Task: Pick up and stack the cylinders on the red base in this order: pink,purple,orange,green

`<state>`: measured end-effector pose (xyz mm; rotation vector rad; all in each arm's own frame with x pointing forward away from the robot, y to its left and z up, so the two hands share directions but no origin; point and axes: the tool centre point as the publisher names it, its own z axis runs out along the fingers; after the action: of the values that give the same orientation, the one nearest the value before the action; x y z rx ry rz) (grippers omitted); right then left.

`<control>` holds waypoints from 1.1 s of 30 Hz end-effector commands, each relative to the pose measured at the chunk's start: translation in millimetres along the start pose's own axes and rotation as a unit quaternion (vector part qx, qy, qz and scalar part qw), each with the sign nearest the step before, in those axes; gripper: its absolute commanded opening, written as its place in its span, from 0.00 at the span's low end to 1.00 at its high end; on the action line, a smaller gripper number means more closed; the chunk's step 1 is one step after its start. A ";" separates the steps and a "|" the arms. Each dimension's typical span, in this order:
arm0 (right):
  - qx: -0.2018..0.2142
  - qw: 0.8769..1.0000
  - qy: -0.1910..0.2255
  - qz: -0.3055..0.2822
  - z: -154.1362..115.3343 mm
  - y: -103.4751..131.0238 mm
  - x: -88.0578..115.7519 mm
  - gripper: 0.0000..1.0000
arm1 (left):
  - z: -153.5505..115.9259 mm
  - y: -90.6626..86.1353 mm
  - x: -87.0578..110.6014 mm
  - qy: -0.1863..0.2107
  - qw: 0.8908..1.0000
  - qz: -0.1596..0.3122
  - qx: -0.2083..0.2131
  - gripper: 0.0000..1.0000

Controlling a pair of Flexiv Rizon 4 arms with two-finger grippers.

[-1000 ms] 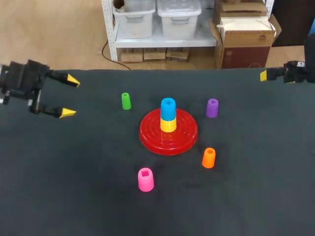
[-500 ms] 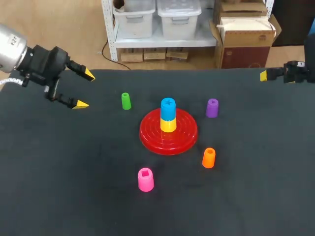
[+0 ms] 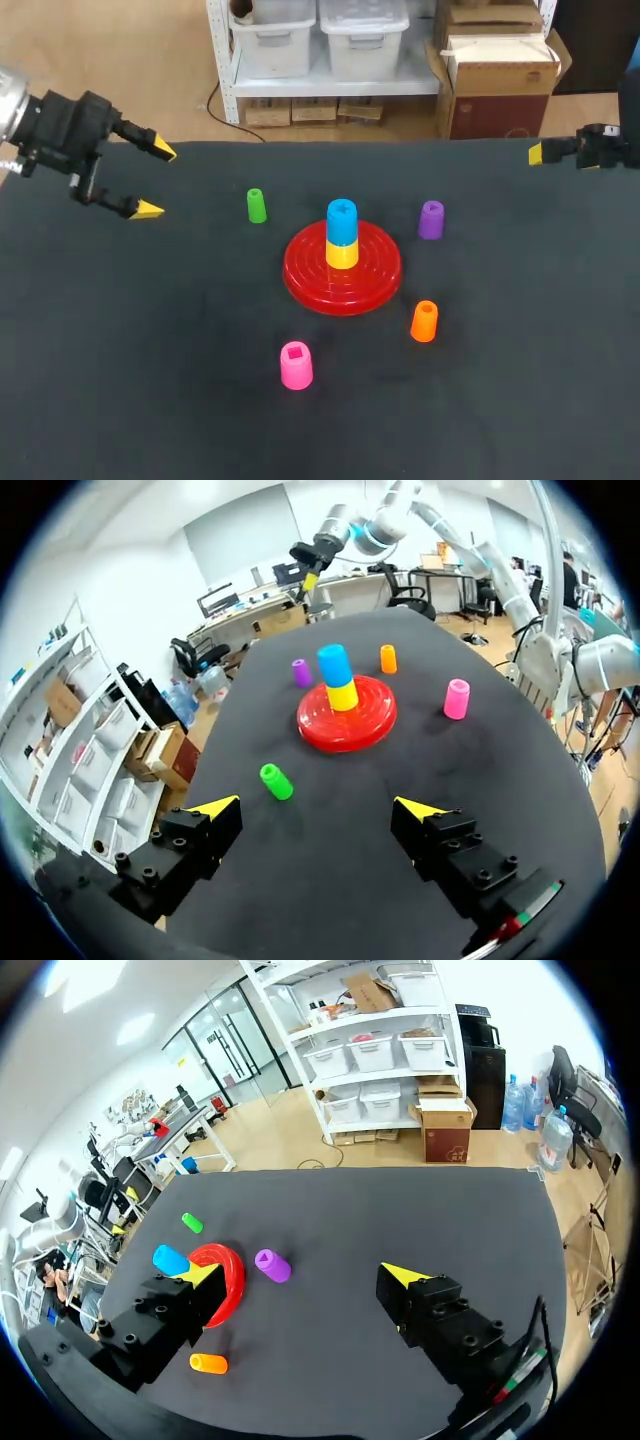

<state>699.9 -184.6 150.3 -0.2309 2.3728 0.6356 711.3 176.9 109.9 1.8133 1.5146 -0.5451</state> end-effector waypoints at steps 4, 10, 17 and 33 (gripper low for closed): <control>0.000 1.000 0.000 0.000 -0.1 -0.2 0.0 1.00 | 1.8 -9.5 -3.4 0.001 1.000 0.001 -0.018 1.00; 0.000 1.000 0.000 0.000 -0.1 -0.2 0.0 1.00 | 1.8 -9.5 -3.4 0.001 1.000 0.001 -0.018 1.00; 0.000 1.000 0.000 0.000 -0.1 -0.2 0.0 1.00 | 1.8 -9.5 -3.4 0.001 1.000 0.001 -0.018 1.00; -0.019 0.994 0.067 -0.084 10.9 73.9 15.8 1.00 | 1.8 -9.5 -3.4 0.001 1.000 0.001 -0.018 1.00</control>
<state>679.4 -143.5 150.8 -0.4098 2.3951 0.6319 703.2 173.1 109.4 1.7924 1.5169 -0.5155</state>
